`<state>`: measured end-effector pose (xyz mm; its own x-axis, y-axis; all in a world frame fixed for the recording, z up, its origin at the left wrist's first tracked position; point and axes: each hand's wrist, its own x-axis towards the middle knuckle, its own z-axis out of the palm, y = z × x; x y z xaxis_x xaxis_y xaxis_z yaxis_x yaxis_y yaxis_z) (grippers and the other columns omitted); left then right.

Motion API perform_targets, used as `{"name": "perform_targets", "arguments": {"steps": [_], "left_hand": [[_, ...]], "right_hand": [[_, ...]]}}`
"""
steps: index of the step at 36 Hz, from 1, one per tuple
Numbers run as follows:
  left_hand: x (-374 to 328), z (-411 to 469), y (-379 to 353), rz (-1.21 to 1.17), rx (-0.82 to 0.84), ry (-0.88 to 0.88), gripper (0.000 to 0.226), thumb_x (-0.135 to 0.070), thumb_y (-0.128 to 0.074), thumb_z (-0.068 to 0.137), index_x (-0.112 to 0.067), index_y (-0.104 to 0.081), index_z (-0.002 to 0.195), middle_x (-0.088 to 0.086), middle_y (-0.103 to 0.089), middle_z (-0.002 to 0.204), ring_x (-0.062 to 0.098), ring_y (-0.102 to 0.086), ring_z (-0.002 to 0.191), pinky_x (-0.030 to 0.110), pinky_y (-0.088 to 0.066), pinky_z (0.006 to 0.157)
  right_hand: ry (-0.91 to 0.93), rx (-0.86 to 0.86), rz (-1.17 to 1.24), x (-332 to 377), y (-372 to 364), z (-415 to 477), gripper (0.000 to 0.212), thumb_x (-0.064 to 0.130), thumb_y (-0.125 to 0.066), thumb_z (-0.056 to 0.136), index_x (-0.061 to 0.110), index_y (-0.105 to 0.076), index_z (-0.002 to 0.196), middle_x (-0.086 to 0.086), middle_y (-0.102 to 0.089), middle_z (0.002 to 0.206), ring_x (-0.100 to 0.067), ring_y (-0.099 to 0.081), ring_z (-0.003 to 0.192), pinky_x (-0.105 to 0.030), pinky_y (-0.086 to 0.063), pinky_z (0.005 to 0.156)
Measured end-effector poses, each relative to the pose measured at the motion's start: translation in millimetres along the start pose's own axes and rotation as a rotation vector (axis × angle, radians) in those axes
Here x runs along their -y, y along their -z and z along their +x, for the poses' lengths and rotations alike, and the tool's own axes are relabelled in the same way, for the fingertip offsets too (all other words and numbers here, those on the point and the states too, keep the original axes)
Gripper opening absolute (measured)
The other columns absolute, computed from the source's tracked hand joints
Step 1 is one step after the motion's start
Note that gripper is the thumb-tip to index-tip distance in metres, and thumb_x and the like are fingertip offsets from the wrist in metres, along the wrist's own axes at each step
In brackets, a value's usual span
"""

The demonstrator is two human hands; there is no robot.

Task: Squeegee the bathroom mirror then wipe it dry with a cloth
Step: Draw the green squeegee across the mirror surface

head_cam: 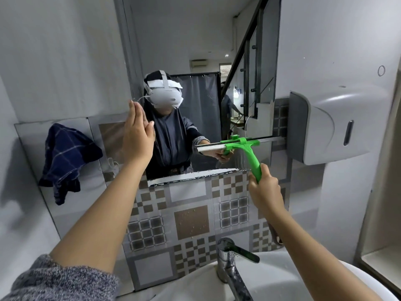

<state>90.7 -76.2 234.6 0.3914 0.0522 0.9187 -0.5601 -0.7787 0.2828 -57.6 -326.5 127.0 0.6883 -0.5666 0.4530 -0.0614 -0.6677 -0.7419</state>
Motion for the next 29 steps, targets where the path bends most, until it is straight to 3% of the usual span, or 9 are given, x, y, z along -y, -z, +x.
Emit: {"name": "perform_targets", "arguments": {"steps": [5,11,21,25,29], "left_hand": [[7.3,2.2,1.4,-0.016,0.06,-0.029,0.06,-0.028,-0.044,0.095,-0.012,-0.017,0.147,0.002,-0.013,0.156,0.026,-0.037,0.134,0.036,-0.046,0.098],[7.4,0.6,9.8,0.042,0.09,-0.082,0.062,-0.021,-0.048,0.096,-0.005,-0.016,0.146,0.01,-0.011,0.156,0.024,-0.017,0.142,0.031,-0.024,0.113],[23.8,1.9,19.7,0.099,0.145,-0.209,0.063,-0.021,-0.051,0.094,-0.007,-0.018,0.146,0.009,-0.014,0.155,0.025,-0.019,0.141,0.034,-0.036,0.104],[33.1,-1.7,20.7,0.12,0.154,-0.244,0.062,-0.021,-0.05,0.095,-0.009,-0.018,0.146,0.006,-0.014,0.155,0.021,-0.018,0.142,0.031,-0.033,0.105],[39.9,-8.0,20.2,0.114,0.16,-0.25,0.061,-0.019,-0.052,0.094,-0.009,-0.021,0.145,0.005,-0.018,0.154,0.022,-0.02,0.141,0.032,-0.031,0.108]], "right_hand": [[-0.076,-0.004,0.175,7.9,-12.7,-7.6,0.018,0.024,-0.043,0.094,0.013,-0.044,0.108,-0.01,-0.055,0.076,-0.026,-0.053,0.061,-0.035,-0.043,0.054],[-0.163,-0.044,0.345,23.2,-28.7,-18.4,0.017,0.023,-0.044,0.095,0.007,-0.046,0.099,-0.006,-0.05,0.075,-0.017,-0.045,0.055,-0.032,-0.039,0.051],[-0.283,-0.117,0.472,47.3,-56.7,-29.5,0.021,0.023,-0.041,0.096,0.005,-0.046,0.107,-0.009,-0.051,0.082,-0.013,-0.044,0.056,-0.025,-0.033,0.045],[-0.315,-0.112,0.515,57.1,-72.7,-39.9,0.02,0.025,-0.041,0.096,0.008,-0.045,0.106,-0.009,-0.051,0.081,-0.021,-0.051,0.061,-0.041,-0.052,0.056],[-0.306,-0.103,0.519,62.6,-85.3,-51.7,0.017,0.025,-0.041,0.096,0.01,-0.044,0.104,-0.008,-0.051,0.077,-0.02,-0.05,0.058,-0.041,-0.052,0.058]]}}
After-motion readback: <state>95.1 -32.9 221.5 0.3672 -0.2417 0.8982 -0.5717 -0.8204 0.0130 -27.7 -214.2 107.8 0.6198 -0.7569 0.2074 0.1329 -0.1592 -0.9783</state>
